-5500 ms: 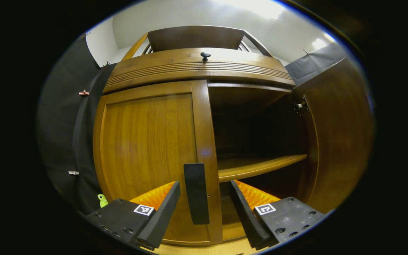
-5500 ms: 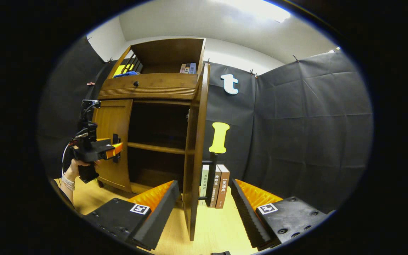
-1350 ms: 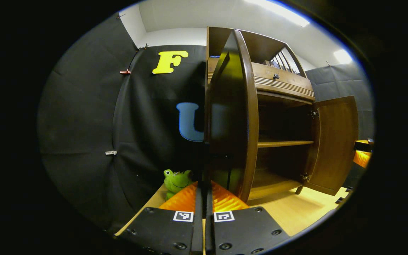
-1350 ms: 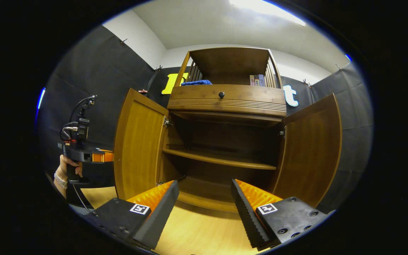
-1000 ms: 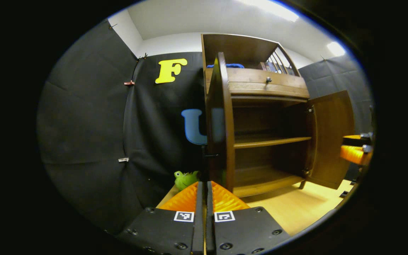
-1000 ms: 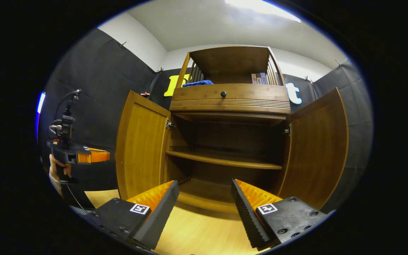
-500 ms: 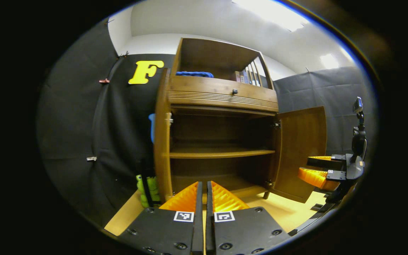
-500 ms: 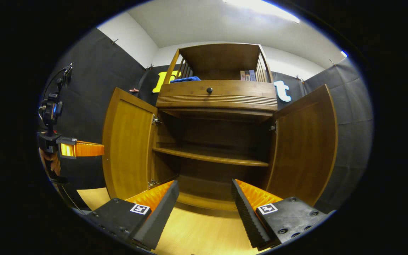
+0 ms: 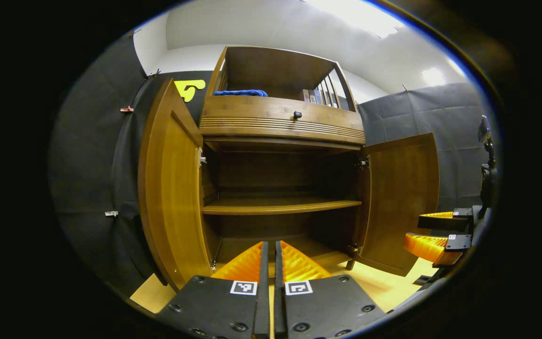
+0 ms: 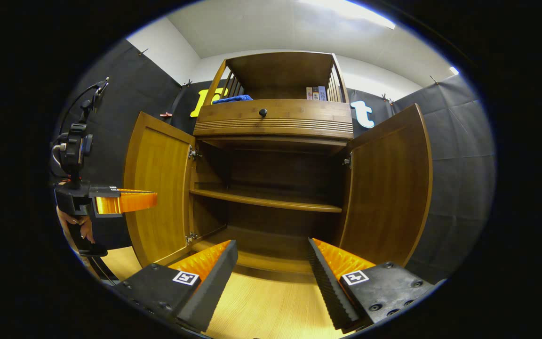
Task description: Open the right door of the double-door shoe cabinet with the right hand, and open the left door with the left hand.
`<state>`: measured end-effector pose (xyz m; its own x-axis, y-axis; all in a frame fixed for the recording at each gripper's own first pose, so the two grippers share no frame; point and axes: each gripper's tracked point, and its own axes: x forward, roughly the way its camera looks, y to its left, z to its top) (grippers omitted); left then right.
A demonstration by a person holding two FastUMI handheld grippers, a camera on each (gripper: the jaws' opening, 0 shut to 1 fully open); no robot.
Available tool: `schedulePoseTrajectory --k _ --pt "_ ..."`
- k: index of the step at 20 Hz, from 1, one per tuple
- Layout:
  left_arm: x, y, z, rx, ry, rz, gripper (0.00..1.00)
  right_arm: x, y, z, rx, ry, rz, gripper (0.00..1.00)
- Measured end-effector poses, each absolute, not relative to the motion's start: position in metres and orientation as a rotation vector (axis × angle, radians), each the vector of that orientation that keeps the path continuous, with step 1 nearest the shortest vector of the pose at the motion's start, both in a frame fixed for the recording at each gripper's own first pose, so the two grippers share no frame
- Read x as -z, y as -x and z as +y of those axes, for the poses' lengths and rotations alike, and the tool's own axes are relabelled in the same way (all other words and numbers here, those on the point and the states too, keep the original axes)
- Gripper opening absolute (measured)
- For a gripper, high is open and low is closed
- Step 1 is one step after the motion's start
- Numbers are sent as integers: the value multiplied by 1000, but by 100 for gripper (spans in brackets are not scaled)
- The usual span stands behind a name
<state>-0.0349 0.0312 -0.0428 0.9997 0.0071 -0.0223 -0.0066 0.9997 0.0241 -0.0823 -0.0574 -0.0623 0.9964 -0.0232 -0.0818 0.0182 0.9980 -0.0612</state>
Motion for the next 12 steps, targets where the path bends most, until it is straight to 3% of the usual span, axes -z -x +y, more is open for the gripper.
schedulePoseTrajectory --k 1,6,12 --pt "43 35 32 -14 -39 18 12 61 81 -57 19 61 80 94" --pt "43 33 31 -23 -65 0 96 52 79 -54 13 65 56 94" --pt "44 32 28 -3 -61 -10 100 50 77 -53 7 73 53 94"
